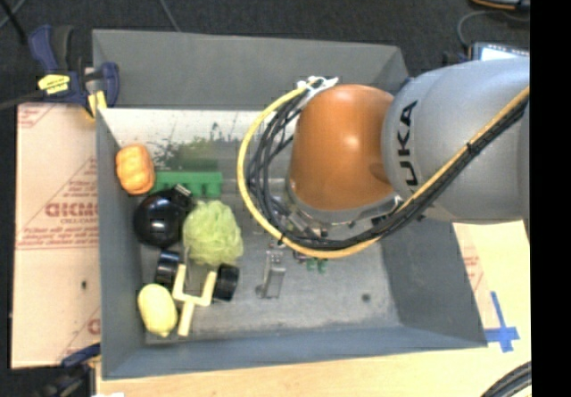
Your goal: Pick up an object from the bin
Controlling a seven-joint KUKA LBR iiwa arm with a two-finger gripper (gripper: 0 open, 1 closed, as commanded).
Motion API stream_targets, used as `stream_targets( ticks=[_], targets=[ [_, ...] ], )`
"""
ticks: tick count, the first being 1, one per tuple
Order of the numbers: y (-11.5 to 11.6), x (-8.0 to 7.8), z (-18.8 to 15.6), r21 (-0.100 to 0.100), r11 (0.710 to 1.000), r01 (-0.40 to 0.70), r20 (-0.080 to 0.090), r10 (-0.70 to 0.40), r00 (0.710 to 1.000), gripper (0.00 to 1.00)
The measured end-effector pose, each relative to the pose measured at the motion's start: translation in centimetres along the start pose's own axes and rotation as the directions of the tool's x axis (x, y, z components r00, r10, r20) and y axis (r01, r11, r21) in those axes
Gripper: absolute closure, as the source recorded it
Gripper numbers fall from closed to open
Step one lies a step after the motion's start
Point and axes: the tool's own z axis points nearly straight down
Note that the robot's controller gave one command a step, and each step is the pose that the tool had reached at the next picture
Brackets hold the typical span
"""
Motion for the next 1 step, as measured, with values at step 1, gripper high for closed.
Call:
stream_targets(
  ticks=[1],
  targets=[
    [3.66,-0.33,2.45,0.001,0.983,0.182,0.0,-0.182,0.983,0.0]
  ],
)
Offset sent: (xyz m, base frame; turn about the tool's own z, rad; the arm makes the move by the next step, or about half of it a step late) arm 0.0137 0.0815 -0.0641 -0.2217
